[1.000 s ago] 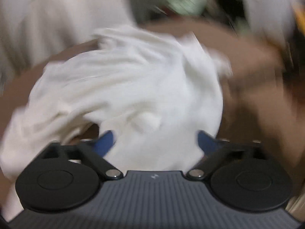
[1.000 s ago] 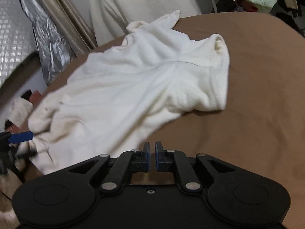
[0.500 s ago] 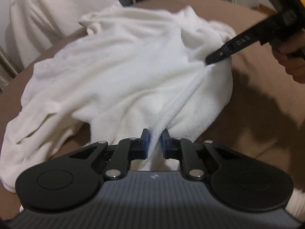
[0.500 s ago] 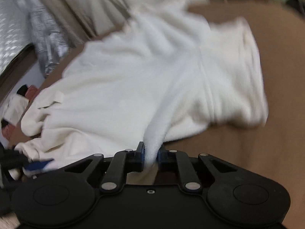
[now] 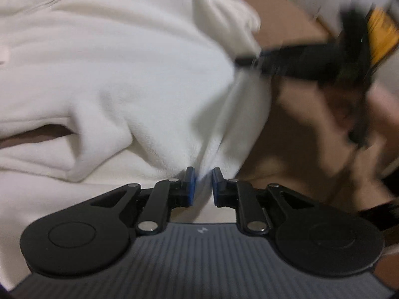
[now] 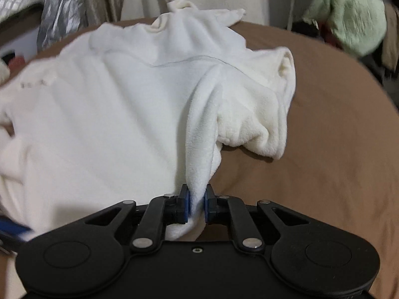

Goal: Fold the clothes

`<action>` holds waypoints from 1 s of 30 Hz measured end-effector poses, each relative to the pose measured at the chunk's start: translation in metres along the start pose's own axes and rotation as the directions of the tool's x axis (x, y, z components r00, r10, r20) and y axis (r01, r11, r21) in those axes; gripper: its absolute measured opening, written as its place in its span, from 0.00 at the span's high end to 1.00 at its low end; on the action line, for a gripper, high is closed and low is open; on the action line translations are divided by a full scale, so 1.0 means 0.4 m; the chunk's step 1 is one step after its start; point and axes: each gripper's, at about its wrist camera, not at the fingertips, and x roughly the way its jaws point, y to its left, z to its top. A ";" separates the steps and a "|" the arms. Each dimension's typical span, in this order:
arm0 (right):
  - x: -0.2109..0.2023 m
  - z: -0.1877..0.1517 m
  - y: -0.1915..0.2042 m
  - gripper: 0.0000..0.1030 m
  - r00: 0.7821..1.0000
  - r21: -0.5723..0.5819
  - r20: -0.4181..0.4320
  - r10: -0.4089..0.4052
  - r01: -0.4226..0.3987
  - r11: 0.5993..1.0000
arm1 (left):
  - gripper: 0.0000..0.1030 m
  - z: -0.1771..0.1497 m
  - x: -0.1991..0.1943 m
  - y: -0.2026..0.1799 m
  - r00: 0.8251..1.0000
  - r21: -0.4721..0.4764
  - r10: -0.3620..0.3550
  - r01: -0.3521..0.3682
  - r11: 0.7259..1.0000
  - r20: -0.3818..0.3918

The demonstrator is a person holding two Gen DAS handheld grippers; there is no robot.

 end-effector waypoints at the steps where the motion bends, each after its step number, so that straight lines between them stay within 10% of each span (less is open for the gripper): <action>1: -0.002 0.004 0.007 0.88 1.000 -0.030 -0.001 -0.016 0.016 0.999 | 0.70 0.013 -0.053 0.025 0.998 -0.040 -0.029 0.031 0.999 0.048; 4: -0.013 0.008 -0.002 0.80 0.999 -0.058 -0.002 -0.044 0.044 0.997 | 0.45 0.060 -0.216 0.116 0.976 -0.146 -0.049 0.081 0.986 0.214; 7: -0.001 -0.003 -0.030 0.80 1.000 0.015 -0.004 -0.022 0.022 1.000 | 0.30 0.115 -0.356 0.271 0.937 -0.320 0.119 -0.009 0.947 0.328; 13: -0.004 -0.008 -0.015 0.74 0.997 0.035 -0.030 -0.070 0.071 0.997 | 0.29 0.094 -0.441 0.645 0.869 -0.748 0.388 -0.032 0.663 0.307; 18: -0.110 0.044 0.049 0.64 0.977 -0.064 -0.007 -0.211 0.211 0.975 | 0.29 -0.030 -0.390 0.737 0.714 -0.813 0.691 -0.331 0.479 0.116; 20: -0.165 0.079 0.090 0.64 0.963 -0.092 0.040 -0.266 0.269 0.959 | 0.29 -0.067 -0.373 0.778 0.716 -0.852 0.694 -0.316 0.418 0.075; 23: -0.209 0.137 0.180 0.61 0.988 -0.110 0.110 -0.106 0.118 0.987 | 0.29 -0.100 -0.389 0.833 0.772 -0.894 0.620 -0.172 0.413 0.138; 27: -0.153 0.172 0.327 0.61 0.972 -0.170 0.101 0.212 -0.193 0.966 | 0.17 -0.085 -0.365 0.829 0.809 -0.867 0.543 -0.088 0.490 0.225; 30: -0.093 0.170 0.436 0.61 0.961 -0.298 0.067 0.267 -0.236 0.925 | 0.18 -0.069 -0.350 0.801 0.785 -0.830 0.589 -0.190 0.525 0.193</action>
